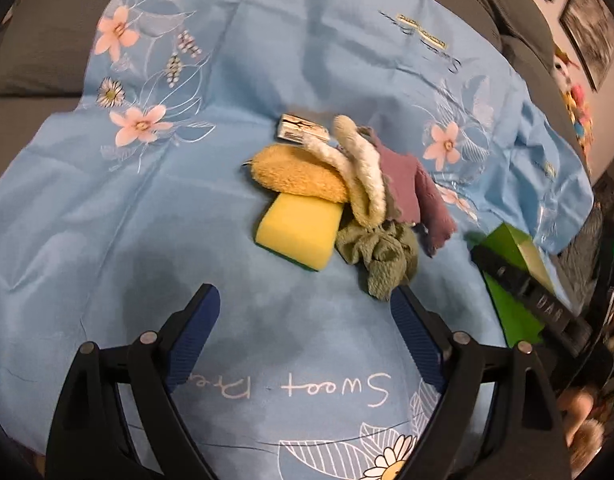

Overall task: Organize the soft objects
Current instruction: 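Move the right gripper back to the pile over the olive-green cloth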

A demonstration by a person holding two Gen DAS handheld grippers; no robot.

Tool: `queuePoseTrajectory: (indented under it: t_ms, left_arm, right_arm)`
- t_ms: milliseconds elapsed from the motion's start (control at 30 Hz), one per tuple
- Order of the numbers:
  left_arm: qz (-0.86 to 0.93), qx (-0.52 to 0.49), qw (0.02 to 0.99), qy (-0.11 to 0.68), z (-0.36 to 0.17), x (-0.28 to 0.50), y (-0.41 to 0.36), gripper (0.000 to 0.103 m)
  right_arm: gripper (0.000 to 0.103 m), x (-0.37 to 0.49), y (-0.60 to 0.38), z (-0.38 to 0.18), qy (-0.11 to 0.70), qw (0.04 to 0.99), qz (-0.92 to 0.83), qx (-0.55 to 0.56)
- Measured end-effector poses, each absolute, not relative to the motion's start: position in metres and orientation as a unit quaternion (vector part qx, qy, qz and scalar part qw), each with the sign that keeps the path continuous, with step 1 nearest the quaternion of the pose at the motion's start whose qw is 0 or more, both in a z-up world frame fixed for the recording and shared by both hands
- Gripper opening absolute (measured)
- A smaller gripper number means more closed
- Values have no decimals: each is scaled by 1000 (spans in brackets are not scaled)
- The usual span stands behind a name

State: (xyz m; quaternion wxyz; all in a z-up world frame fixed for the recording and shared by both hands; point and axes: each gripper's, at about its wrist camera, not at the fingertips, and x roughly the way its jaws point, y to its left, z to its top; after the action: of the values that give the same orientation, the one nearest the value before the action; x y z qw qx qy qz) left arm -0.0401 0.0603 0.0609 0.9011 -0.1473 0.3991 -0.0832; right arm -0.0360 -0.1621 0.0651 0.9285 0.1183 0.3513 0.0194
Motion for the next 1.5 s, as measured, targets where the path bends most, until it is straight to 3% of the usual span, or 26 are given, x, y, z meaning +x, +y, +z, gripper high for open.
queuePoseTrajectory:
  t_ms: [567, 700, 933, 1233, 1500]
  left_arm:
    - [-70, -167, 895, 407, 58, -36, 70, 87]
    - [-61, -158, 895, 413, 58, -32, 68, 87]
    - [-55, -178, 891, 415, 54, -27, 67, 87]
    - [-53, -182, 893, 409, 56, -27, 70, 85]
    - [-65, -195, 889, 408, 59, -26, 73, 85]
  right_arm:
    - [97, -31, -131, 50, 381, 920, 18, 93]
    - [97, -23, -119, 67, 392, 914, 43, 101]
    - [97, -26, -92, 100, 345, 938, 24, 11]
    - [97, -9, -105, 73, 396, 915, 30, 72]
    - [94, -2, -104, 68, 400, 914, 7, 59]
